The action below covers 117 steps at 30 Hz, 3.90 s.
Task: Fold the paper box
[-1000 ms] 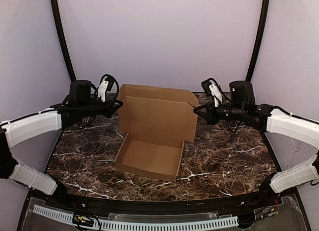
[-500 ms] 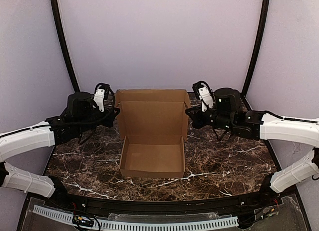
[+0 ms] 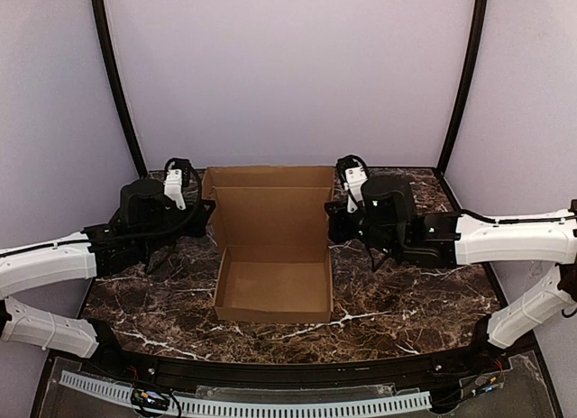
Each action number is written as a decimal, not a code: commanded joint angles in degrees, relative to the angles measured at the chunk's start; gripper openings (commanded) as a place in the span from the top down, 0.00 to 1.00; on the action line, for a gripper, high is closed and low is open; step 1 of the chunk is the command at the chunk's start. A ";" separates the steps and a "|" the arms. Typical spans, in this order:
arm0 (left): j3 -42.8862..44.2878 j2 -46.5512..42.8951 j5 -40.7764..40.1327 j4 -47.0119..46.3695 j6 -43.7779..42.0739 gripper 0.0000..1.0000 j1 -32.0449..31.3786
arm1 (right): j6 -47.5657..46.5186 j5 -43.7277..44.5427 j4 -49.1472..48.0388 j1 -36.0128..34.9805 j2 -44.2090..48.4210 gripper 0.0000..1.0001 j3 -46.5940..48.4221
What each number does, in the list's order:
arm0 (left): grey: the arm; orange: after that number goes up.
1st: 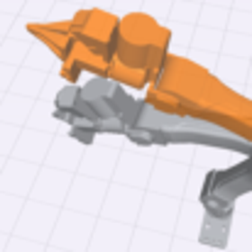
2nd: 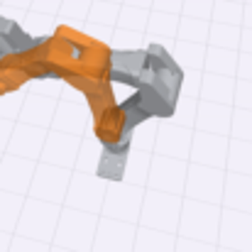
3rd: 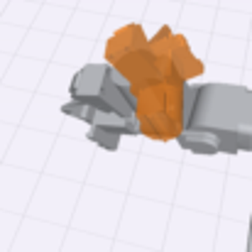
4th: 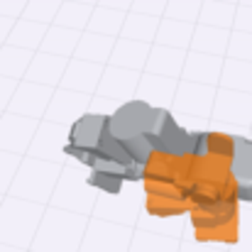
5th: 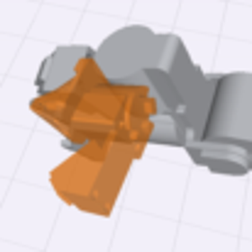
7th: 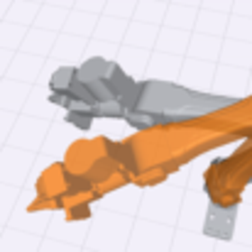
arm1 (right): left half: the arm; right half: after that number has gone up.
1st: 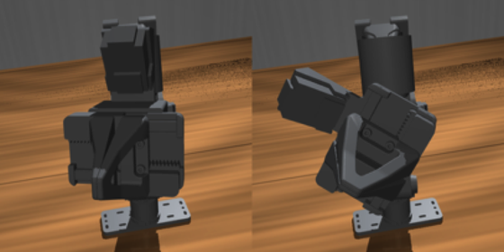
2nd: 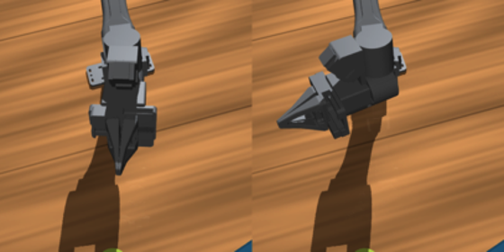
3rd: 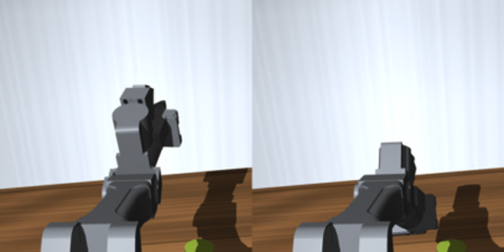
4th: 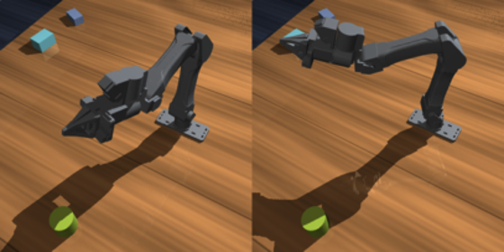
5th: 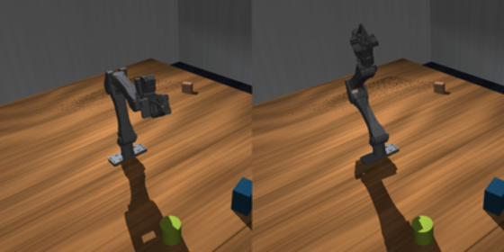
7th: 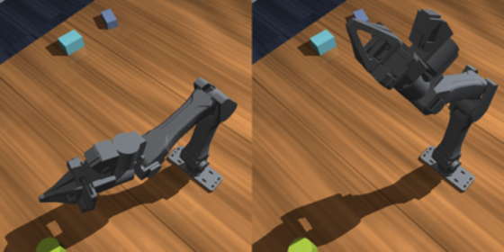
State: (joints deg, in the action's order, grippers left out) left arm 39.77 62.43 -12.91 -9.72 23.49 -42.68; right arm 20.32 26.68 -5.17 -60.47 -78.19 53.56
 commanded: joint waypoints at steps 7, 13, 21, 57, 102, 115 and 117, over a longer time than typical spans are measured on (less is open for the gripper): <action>-8.64 -5.49 6.20 4.98 3.82 0.99 -3.86 | 2.81 0.02 -2.40 -6.45 -0.64 1.00 -4.53; -13.66 -9.41 5.53 5.47 7.89 0.99 -5.60 | 4.30 4.63 -2.26 -9.76 -1.68 1.00 -6.59; -17.56 -14.47 3.93 7.29 10.69 0.99 -7.68 | 7.18 8.63 -1.98 -13.24 -3.83 1.00 -8.30; -18.44 -14.26 5.85 6.03 19.68 0.99 -8.35 | 10.24 9.08 1.56 -15.62 -3.16 0.97 -9.44; -23.01 -8.05 -2.29 1.02 19.99 0.99 -9.43 | -6.71 -12.10 12.22 -16.63 14.81 0.24 1.08; -25.80 -9.52 -3.02 1.21 19.39 0.99 -9.44 | -3.60 -22.13 7.79 -9.21 -5.44 0.50 11.54; -26.10 -9.71 -3.22 1.33 19.44 0.99 -9.40 | -2.48 -23.47 6.78 -9.07 -8.22 0.52 12.09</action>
State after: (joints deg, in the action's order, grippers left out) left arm 15.16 53.56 -16.01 -10.55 43.16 -51.86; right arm 15.79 7.94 5.19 -69.69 -82.28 63.53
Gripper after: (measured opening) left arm 0.006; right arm 0.496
